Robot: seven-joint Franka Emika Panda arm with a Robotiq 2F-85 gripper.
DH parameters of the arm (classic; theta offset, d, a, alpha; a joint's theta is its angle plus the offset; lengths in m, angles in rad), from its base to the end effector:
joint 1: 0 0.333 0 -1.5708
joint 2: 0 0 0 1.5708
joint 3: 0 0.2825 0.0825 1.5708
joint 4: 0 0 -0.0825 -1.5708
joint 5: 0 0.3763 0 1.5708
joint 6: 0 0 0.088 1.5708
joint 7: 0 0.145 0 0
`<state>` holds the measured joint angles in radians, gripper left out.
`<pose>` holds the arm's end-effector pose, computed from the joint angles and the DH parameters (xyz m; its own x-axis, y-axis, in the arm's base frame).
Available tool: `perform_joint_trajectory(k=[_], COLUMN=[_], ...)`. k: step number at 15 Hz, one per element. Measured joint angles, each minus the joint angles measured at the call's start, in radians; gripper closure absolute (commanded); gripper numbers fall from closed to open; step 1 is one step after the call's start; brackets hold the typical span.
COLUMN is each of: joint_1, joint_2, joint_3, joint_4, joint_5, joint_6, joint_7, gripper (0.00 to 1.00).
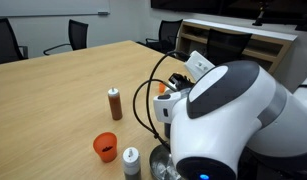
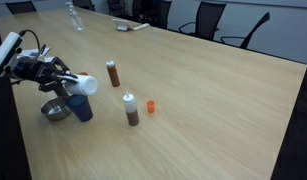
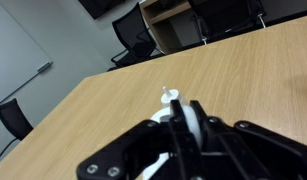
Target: Pour the contents from the white cup into the blue cup
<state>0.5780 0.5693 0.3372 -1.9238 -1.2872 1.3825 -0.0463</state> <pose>0.4345 0.3108 0.1904 0.3609 0.3983 -0.8433 0.7948 0.3416 0.5015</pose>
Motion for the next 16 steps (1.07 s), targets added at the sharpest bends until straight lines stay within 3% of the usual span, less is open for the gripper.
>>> perform_joint_trajectory(k=[16], joint_1=[0.004], joint_2=[0.053], joint_3=[0.0], joint_4=[0.05], joint_5=[0.003], joint_6=[-0.096], joint_7=[0.013], gripper=[0.97])
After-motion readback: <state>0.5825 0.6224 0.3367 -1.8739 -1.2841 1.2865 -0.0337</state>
